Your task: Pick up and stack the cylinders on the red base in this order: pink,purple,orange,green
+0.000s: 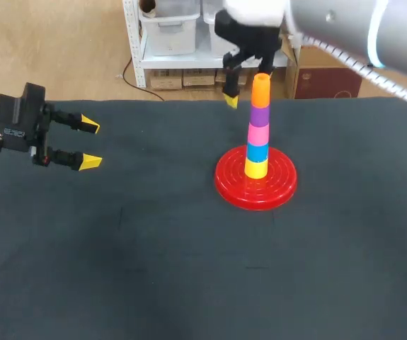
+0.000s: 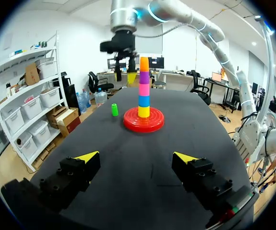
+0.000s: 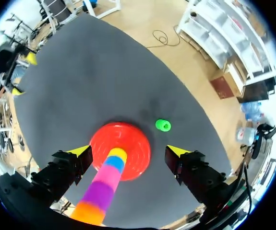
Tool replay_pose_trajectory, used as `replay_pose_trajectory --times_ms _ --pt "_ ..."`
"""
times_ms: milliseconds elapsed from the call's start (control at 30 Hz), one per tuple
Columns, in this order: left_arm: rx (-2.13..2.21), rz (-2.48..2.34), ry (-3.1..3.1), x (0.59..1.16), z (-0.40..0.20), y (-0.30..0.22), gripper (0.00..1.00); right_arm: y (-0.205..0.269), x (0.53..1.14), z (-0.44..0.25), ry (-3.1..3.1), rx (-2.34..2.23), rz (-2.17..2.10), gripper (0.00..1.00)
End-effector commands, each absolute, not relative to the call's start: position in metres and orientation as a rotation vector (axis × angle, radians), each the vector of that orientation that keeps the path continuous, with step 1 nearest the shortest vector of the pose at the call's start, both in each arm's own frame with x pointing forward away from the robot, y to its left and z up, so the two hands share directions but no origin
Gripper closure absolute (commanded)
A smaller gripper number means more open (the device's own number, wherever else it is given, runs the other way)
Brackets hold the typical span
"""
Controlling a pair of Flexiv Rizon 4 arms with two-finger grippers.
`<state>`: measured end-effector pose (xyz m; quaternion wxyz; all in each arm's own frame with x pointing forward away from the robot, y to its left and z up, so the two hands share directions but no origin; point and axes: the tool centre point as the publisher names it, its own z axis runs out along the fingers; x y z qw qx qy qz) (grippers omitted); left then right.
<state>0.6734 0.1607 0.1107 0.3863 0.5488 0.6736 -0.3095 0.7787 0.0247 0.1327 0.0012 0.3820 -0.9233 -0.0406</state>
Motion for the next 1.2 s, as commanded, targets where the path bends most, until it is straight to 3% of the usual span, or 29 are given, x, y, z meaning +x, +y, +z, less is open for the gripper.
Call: replay_pose_trajectory --times_ms 33,1200 --pt "1.396 -0.788 1.710 0.673 0.110 0.161 0.00 0.027 0.802 0.099 -2.838 1.133 -0.155 0.00" --pt "1.396 -0.788 1.710 0.673 0.110 0.161 0.00 -0.009 0.860 0.022 -2.849 0.916 -0.025 0.00"
